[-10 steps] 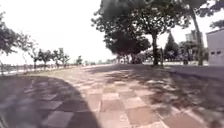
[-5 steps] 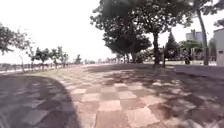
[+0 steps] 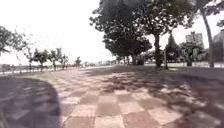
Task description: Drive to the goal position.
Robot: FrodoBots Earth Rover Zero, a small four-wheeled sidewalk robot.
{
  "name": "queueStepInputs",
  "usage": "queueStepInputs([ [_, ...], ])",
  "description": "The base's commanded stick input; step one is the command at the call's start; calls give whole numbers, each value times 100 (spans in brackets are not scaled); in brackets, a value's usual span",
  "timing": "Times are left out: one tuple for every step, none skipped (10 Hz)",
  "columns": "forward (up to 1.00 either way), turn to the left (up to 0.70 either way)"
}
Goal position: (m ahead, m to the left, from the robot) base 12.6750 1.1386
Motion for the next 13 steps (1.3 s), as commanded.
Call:
queueStepInputs([
  [85, 0],
  [85, 0],
  [85, 0],
  [85, 0],
  [85, 0],
  [85, 0],
  [85, 0],
  [85, 20],
  [85, 34],
  [85, 25],
  [85, 6],
  [85, 0],
  [85, 0],
])
